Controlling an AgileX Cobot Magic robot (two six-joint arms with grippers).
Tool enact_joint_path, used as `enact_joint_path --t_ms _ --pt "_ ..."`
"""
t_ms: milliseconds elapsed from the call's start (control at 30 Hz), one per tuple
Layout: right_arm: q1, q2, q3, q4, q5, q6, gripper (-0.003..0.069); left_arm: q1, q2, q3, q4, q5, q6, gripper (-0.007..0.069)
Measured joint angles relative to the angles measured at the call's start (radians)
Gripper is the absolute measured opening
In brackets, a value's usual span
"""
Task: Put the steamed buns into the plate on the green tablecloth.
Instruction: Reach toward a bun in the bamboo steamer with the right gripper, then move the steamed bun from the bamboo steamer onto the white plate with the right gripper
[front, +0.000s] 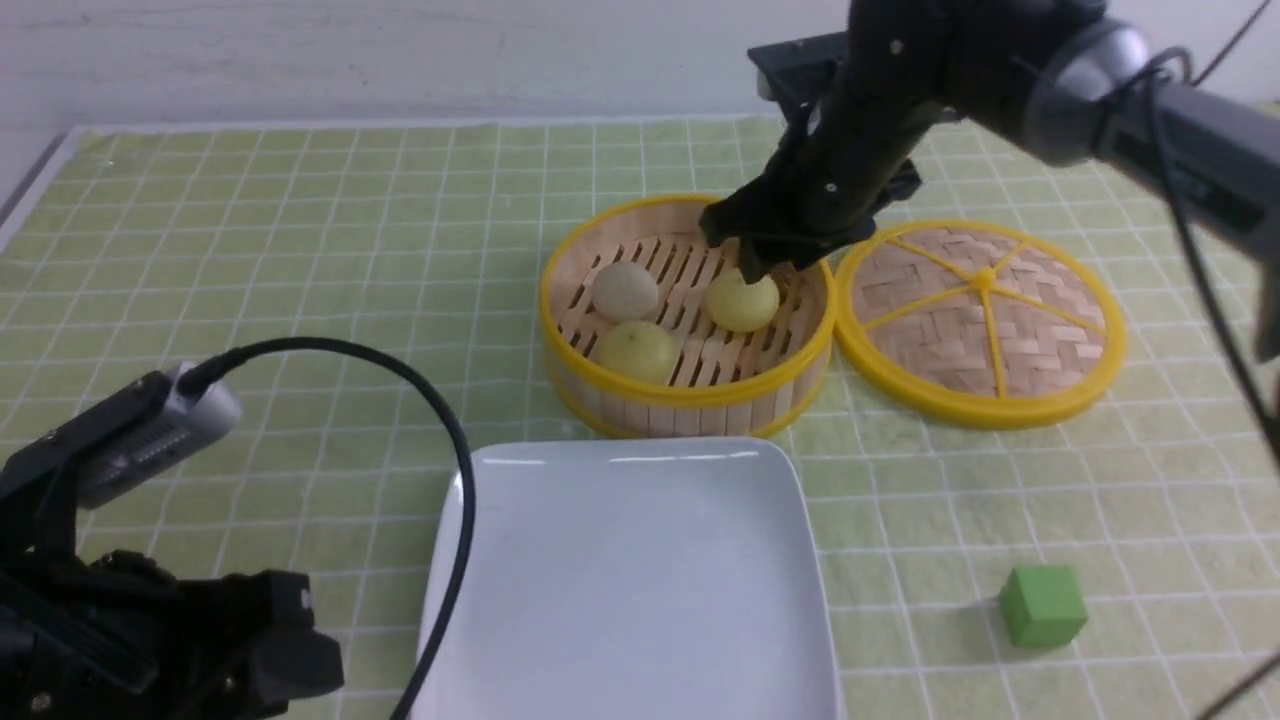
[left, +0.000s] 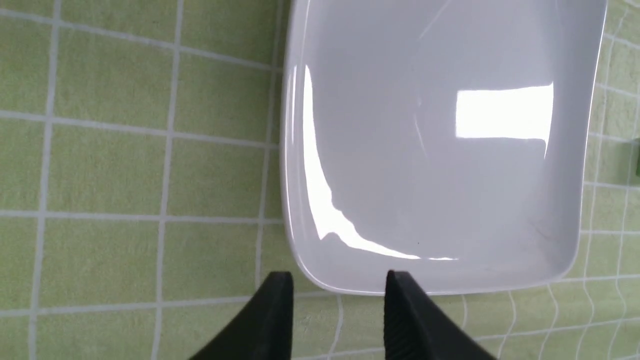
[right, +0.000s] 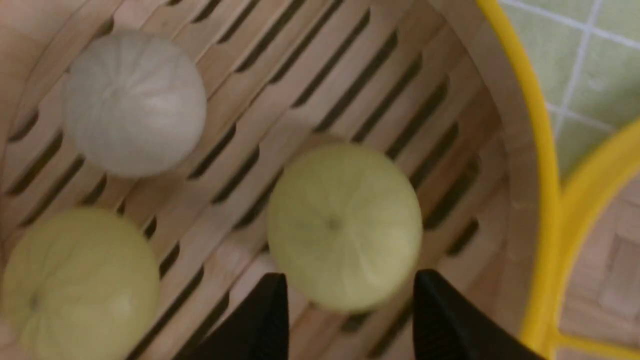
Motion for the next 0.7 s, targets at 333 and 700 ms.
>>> enact_joint_path --t_ms 333,700 --pt "0.005 0.086 -0.258 0.057 0.227 -0.042 0.0011 0.000 0.000 0.000 0.000 -0.005 0.000 0.0286" --pt "0.205 -0.299 0.460 0.136 0.119 0.013 0.0023 0.000 0.000 0.000 0.003 -0.042 0.000 0.0286"
